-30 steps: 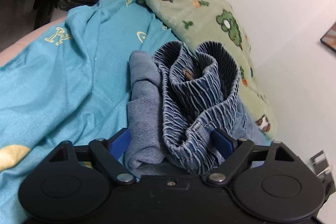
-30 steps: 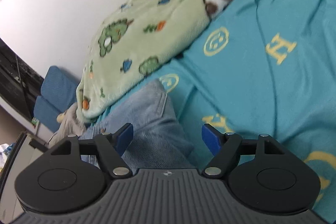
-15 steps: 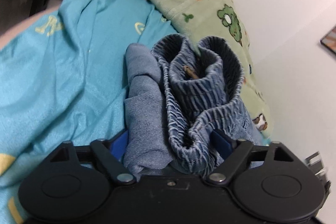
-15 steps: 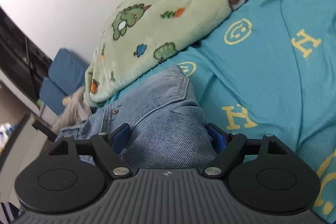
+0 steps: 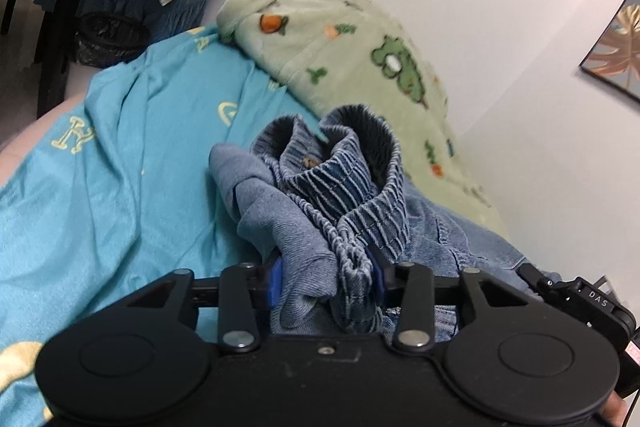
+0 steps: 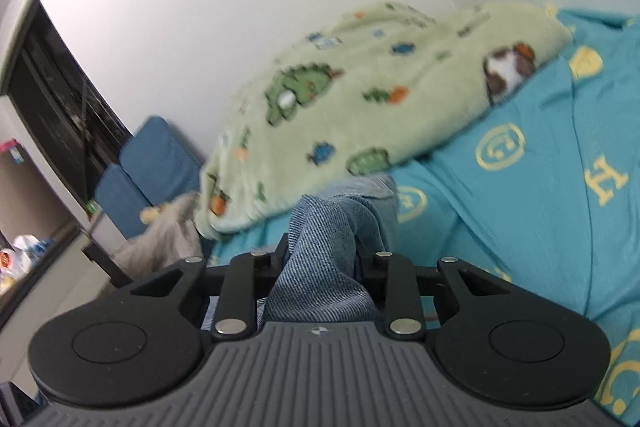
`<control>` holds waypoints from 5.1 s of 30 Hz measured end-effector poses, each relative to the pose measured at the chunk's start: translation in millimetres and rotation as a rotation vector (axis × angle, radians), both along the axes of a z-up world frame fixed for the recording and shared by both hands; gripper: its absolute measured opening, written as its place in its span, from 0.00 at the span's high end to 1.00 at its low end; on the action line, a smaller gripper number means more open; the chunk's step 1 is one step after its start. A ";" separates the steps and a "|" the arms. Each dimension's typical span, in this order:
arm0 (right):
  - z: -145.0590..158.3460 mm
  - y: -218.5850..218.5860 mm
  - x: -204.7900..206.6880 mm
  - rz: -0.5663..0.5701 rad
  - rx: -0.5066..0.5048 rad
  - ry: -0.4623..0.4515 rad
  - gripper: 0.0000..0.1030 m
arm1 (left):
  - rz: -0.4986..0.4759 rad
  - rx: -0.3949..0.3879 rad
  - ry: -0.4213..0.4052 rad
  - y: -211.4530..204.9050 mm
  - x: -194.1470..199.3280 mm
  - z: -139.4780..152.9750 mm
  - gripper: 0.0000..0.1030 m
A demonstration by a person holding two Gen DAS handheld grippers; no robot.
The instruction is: Fold clothes
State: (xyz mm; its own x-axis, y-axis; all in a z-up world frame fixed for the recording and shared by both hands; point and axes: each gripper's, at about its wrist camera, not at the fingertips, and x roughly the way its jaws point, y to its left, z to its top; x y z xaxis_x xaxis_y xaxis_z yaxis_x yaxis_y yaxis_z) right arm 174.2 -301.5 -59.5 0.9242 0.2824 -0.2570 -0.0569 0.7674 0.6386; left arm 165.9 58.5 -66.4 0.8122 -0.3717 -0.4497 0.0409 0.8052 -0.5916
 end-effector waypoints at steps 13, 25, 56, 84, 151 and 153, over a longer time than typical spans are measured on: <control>70.9 -51.6 -54.6 -0.074 -0.018 -0.114 0.73 | -0.120 -0.053 -0.097 -52.2 -25.9 55.7 0.64; 109.7 -179.4 -139.9 -0.237 -0.102 -0.160 0.73 | -0.333 -0.055 -0.153 -190.0 -36.8 94.0 0.64; -68.2 -340.8 -224.2 -0.438 -0.233 0.274 0.71 | -0.634 0.126 -0.076 -404.8 -50.1 -41.9 0.57; 112.7 -204.9 -238.1 -0.283 -0.409 0.096 0.36 | -0.470 0.391 -0.295 -254.0 -122.5 132.0 0.07; 40.6 41.8 -126.8 -0.029 -0.587 -0.029 0.00 | -0.036 0.587 -0.225 -79.6 -110.2 69.1 0.00; 40.2 42.3 -128.5 -0.029 -0.583 -0.029 0.00 | -0.027 0.591 -0.222 -79.1 -110.4 68.9 0.00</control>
State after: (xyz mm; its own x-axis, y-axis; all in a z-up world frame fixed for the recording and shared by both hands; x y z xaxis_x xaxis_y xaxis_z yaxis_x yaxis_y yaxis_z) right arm 45.7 -259.2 -19.3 0.9386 0.0764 -0.3365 -0.0420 0.9932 0.1084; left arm 55.6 -20.6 2.5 0.9035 -0.1335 -0.4073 0.1362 0.9904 -0.0226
